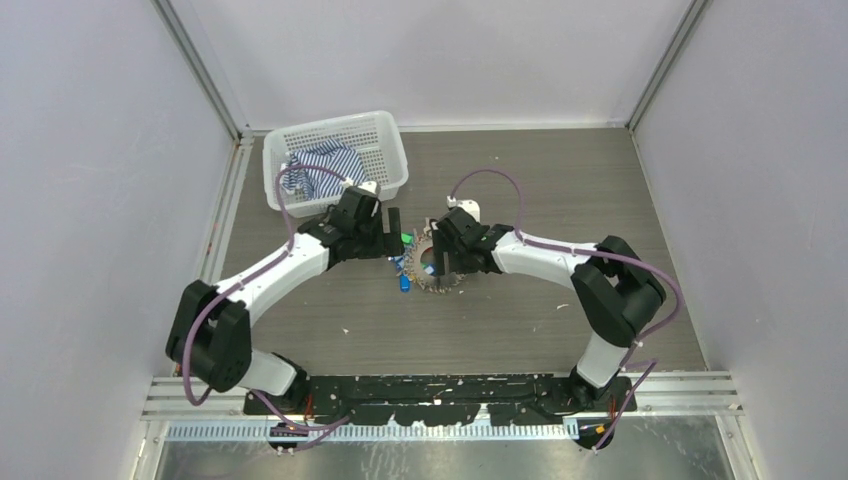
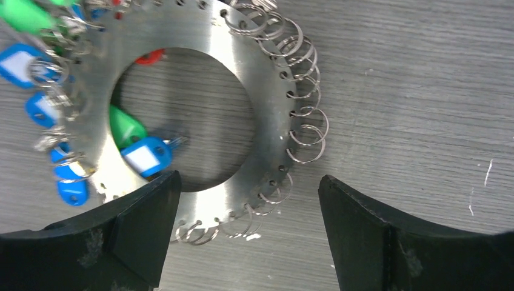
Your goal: Remove the keys from the keyring
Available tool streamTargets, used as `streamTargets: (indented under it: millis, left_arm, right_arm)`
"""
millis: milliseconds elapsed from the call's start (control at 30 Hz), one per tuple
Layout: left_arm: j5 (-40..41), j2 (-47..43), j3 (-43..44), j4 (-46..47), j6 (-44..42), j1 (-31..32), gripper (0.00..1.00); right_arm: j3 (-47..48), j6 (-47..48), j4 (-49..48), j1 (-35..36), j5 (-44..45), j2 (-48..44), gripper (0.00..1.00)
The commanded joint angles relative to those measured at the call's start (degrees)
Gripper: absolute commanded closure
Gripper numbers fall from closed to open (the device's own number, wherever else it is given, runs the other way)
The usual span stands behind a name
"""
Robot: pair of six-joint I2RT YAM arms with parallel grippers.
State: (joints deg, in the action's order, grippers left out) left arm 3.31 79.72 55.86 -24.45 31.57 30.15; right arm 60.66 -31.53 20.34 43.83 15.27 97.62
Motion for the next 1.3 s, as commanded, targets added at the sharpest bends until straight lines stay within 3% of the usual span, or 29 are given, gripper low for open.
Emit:
streamTargets:
  millis: [0, 100, 233, 400, 733, 1033, 1267]
  left_arm:
    - [-6.91, 3.48, 0.27, 6.78, 2.41, 0.08, 0.16]
    - [-8.47, 6.11, 1.05, 8.19, 3.25, 0.08, 0.23]
    - [-8.70, 8.36, 2.07, 9.40, 3.84, 0.17, 0.24]
    - [-8.55, 10.89, 5.25, 8.98, 4.51, 0.17, 0.27]
    - [-10.79, 9.71, 3.34, 8.57, 4.08, 1.09, 0.36]
    - [-12.38, 3.52, -1.23, 9.50, 2.01, 4.63, 0.39]
    - [-12.81, 0.42, -3.84, 12.15, 0.06, 8.86, 0.43]
  right_arm:
    - [1.21, 0.49, -0.24, -0.10, 2.72, 2.16, 0.13]
    - [-0.39, 0.57, -1.85, -0.42, 2.28, 2.99, 0.17]
    - [-2.13, 0.55, -2.64, -2.16, 0.66, 3.63, 0.26]
    - [-7.12, 1.65, -2.86, -2.44, 0.03, -0.63, 0.51]
    - [-13.31, 3.20, -0.40, -5.86, 3.06, -9.16, 0.82]
    - [-9.84, 4.11, -2.86, -8.15, -3.74, -12.23, 0.93]
    - [-5.42, 7.49, -3.36, -8.12, -6.77, -10.69, 0.96]
